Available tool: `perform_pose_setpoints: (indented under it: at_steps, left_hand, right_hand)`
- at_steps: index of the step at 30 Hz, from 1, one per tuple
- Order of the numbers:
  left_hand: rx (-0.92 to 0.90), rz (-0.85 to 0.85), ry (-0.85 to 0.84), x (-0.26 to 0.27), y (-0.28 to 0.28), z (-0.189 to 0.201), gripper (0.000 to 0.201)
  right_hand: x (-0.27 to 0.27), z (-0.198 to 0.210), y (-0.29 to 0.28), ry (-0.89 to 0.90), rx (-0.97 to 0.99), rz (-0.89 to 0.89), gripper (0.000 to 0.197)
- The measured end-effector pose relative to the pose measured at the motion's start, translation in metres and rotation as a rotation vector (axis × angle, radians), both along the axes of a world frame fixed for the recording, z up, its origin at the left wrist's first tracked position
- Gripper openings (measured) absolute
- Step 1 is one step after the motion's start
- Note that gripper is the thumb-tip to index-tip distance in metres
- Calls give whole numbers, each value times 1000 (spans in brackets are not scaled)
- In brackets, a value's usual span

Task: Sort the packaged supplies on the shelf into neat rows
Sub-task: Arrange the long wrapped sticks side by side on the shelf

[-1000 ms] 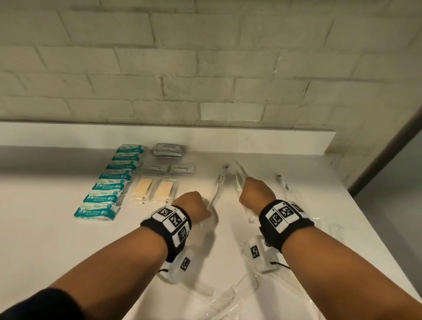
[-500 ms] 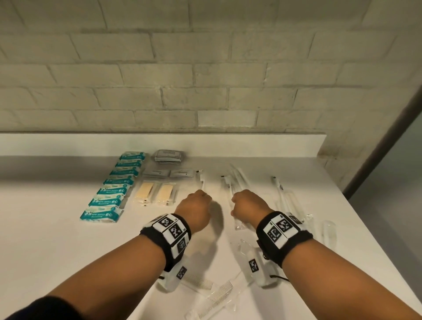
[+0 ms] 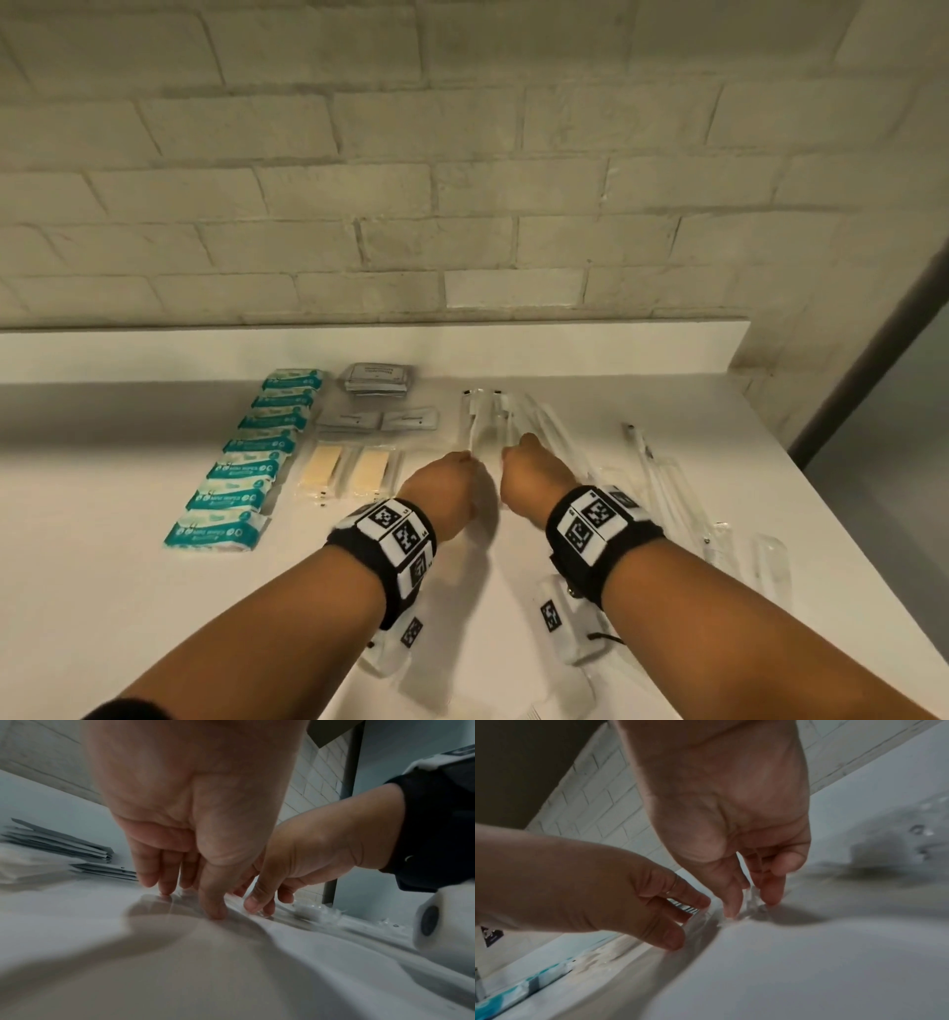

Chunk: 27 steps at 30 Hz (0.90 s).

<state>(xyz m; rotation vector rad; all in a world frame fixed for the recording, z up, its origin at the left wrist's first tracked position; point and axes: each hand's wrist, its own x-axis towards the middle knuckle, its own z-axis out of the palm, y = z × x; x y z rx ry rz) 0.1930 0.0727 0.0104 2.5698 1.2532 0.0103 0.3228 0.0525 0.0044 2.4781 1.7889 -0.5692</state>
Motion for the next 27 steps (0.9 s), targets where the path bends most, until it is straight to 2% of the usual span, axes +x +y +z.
perform_pose_setpoints:
  at_steps: [4, 10, 12, 15, 16, 18, 20, 23, 27]
  left_hand:
    - [-3, 1, 80, 6, 24, 2, 53]
    - [26, -52, 137, 16, 48, 5, 41]
    - [6, -58, 148, 15, 52, 5, 55]
    - [-105, -114, 155, 14, 49, 6, 93]
    - [-122, -141, 159, 16, 46, 9, 94]
    - [-127, -172, 147, 19, 40, 11, 84]
    - [-130, -176, 133, 20, 37, 10, 78]
    - [-168, -158, 139, 20, 40, 8, 83]
    - [-201, -140, 168, 22, 43, 4, 92]
  right_hand:
    - [2, 2, 29, 5, 17, 40, 37]
    - [4, 2, 55, 54, 38, 72, 38]
    - [14, 10, 54, 85, 131, 19, 36]
    - [49, 21, 54, 57, 237, -223, 37]
    - [61, 24, 52, 48, 186, -261, 38]
    - [75, 27, 45, 42, -5, -210, 44]
    - [82, 31, 40, 5, -64, -159, 41]
    - [89, 49, 50, -20, 85, -148, 32]
    - [77, 85, 56, -15, 471, 40, 20]
